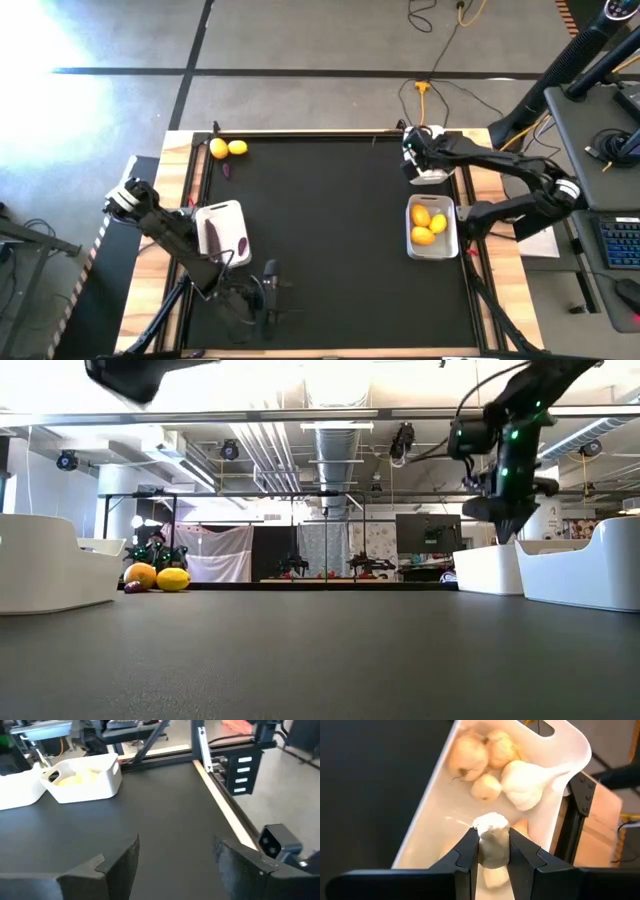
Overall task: Sort produce into baskets
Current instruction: Put the garlic into the top white bin, then put the eggplant into the bottom white bin
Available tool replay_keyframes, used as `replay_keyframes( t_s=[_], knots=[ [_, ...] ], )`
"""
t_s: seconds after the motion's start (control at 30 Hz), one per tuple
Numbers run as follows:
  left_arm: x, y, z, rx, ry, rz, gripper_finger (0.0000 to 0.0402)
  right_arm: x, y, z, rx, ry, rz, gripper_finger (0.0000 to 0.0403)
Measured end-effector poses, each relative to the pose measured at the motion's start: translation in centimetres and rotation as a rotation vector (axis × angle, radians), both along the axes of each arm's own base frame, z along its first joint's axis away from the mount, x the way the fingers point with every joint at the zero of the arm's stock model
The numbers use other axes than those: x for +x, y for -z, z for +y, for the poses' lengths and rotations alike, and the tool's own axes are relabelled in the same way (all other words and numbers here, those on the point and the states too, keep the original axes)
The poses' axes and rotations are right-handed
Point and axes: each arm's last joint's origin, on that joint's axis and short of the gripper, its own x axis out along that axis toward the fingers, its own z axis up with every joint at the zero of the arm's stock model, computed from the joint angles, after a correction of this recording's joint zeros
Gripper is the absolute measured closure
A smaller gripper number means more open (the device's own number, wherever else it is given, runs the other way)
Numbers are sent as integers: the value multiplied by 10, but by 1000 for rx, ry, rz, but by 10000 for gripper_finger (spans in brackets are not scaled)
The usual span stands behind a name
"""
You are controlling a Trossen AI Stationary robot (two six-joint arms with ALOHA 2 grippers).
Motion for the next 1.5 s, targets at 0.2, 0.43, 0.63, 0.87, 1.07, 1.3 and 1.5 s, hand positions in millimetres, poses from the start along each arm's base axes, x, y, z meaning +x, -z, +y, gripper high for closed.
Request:
replay_keyframes(
  t_s=[0.2, 0.43, 0.63, 0.87, 1.07, 1.3, 1.5],
  knots=[
    [6, -31, -13, 73, 2, 125, 169, -8, 18, -25, 85, 79, 8, 317],
    [-3, -63, -21, -107, 5, 440, 169, -9, 29, -35, 126, 74, 69, 257],
    [-24, -83, -24, -311, -133, 706, 153, -7, 6, -37, 65, 17, 33, 195],
    [-47, -78, -26, -571, -323, 1070, 124, -1, -42, -19, -52, -134, -93, 158],
    [-55, -76, -36, -760, -432, 1295, 121, 8, -79, 44, -155, -367, -277, 156],
    [-61, -60, -60, -778, -506, 1551, 122, 12, -101, 126, -186, -640, -491, 164],
    [-66, -21, -60, -607, -498, 1677, 137, 27, -100, 181, -265, -801, -552, 164]
  ],
)
